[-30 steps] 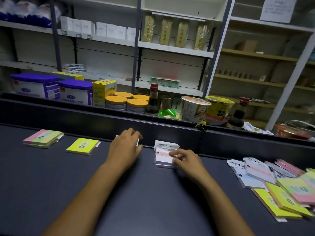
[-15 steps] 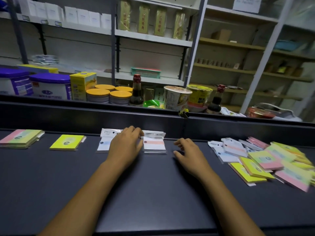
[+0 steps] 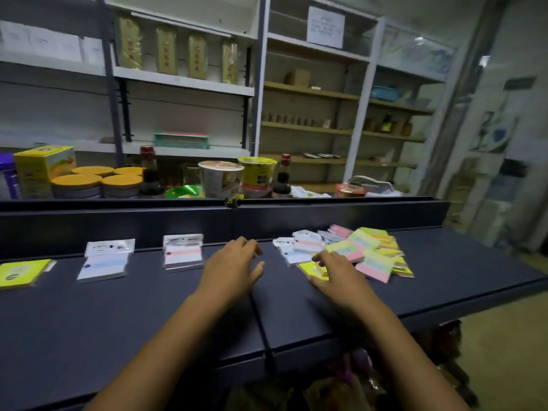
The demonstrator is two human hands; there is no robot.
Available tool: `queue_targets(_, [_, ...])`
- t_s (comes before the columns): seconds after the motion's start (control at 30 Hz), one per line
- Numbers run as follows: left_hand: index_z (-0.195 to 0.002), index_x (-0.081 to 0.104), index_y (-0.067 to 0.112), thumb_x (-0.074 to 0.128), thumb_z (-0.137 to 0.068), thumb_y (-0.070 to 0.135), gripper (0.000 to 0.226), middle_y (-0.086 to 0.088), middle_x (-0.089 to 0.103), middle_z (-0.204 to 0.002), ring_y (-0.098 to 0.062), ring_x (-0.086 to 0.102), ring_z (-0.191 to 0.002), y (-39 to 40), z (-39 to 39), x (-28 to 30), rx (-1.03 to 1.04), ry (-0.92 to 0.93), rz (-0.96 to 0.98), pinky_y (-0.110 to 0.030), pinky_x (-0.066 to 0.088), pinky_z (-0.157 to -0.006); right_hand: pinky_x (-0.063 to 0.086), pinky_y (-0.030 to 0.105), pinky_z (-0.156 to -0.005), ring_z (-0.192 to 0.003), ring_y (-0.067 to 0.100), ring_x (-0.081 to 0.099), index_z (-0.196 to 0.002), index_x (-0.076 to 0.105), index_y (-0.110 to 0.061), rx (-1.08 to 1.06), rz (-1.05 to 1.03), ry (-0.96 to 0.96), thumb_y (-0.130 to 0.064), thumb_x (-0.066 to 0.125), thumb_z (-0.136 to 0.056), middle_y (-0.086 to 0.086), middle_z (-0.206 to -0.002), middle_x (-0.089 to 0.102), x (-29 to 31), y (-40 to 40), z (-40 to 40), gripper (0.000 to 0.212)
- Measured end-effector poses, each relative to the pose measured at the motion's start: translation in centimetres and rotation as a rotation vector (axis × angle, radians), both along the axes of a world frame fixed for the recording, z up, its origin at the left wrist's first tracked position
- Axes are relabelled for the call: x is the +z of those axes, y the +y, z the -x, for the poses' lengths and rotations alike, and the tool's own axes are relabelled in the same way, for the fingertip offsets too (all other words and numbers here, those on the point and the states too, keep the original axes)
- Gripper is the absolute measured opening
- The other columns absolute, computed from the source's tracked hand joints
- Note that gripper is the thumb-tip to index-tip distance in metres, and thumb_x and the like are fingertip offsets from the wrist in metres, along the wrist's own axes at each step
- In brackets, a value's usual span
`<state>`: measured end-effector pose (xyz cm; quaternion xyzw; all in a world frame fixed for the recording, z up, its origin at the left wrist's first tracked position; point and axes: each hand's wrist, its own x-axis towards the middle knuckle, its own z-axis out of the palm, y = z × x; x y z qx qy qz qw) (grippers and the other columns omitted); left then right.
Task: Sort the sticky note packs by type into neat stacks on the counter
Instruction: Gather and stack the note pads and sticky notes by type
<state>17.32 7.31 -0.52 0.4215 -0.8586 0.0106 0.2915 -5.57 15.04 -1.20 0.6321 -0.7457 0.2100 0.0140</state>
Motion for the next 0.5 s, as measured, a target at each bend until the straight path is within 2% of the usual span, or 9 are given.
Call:
queue_targets(0.17, [-0.121,0.055,0.029,0.05,-0.097,0.043,0.028,0.007,0.055,-0.119,-0.014,0.051,-0.113,2.3,6.5,1.1,-0.046,-0.001,0.001,-0.032,0.048,-0.083,0.045,0.038,-0.098,-0.123,0.021,0.05,-0.127,0.052,-0.02,-0.03,0.018,-0.036,-0.039,0.062,-0.093,0.002,-0.129,0.055,1.1,2.6,6.5,0.04])
queue_targets(0.5, [-0.121,0.054,0.029,0.051,-0.096,0.043,0.029,0.009,0.056,-0.121,-0.012,0.052,-0.114,4.9,19.6,1.0,0.014,0.006,-0.045,-0.03,0.044,-0.079,0.043,0.037,-0.102,-0.126,0.022,0.049,-0.13,0.053,-0.02,0.01,-0.001,-0.003,-0.038,0.061,-0.093,0.002,-0.134,0.054,1.9,4.0,19.9,0.042])
